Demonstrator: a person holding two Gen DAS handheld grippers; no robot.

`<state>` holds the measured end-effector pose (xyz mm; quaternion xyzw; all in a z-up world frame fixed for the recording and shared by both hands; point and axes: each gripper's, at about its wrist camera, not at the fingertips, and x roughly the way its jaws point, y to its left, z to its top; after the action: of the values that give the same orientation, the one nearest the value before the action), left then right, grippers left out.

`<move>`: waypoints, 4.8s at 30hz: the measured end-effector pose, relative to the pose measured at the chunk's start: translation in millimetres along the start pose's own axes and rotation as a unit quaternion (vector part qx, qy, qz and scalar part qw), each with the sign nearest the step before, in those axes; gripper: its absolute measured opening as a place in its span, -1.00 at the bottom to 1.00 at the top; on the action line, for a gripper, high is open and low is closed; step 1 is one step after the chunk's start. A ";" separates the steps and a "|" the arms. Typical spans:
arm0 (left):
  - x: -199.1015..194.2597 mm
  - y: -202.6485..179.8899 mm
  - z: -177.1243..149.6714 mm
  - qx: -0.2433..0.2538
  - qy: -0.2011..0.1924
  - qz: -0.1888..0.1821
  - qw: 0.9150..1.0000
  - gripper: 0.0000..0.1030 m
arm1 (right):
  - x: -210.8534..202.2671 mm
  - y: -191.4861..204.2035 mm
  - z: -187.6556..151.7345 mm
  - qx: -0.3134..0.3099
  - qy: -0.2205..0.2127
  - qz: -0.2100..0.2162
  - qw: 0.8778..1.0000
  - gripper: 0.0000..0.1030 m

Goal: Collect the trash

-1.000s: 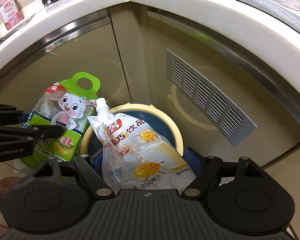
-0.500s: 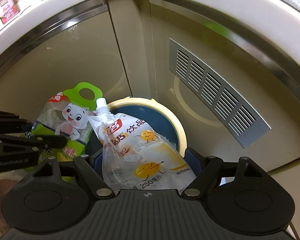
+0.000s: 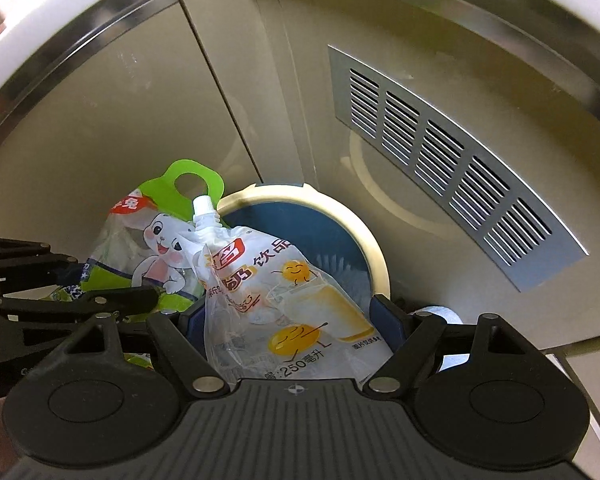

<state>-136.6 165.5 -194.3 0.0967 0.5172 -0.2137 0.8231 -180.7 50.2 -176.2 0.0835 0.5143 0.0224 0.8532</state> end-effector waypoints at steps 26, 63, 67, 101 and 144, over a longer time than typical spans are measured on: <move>-47.7 13.3 -33.7 -0.060 -0.009 0.034 0.998 0.99 | -69.5 -21.2 -31.9 0.098 -0.018 0.036 0.994 0.81; -121.2 -7.4 -46.9 -0.011 -0.128 0.097 0.987 0.99 | -107.2 4.9 -48.0 -0.003 -0.107 0.003 0.994 0.85; -120.2 -4.7 -46.2 -0.016 -0.127 0.098 0.987 0.99 | -104.5 3.0 -46.9 0.001 -0.102 0.005 0.995 0.85; -123.0 2.0 -30.0 -0.013 -0.138 0.103 0.985 0.99 | -100.6 4.3 -41.3 -0.023 -0.116 -0.005 0.993 0.85; -86.2 -96.1 322.7 0.043 -0.300 -0.014 0.953 0.99 | -122.1 -246.5 205.2 0.292 -0.341 -0.140 0.882 0.99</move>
<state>49.1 -21.0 32.6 0.0568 0.2383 -0.2662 0.9323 -69.0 -232.2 -16.5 0.2585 0.1811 -0.2786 0.9070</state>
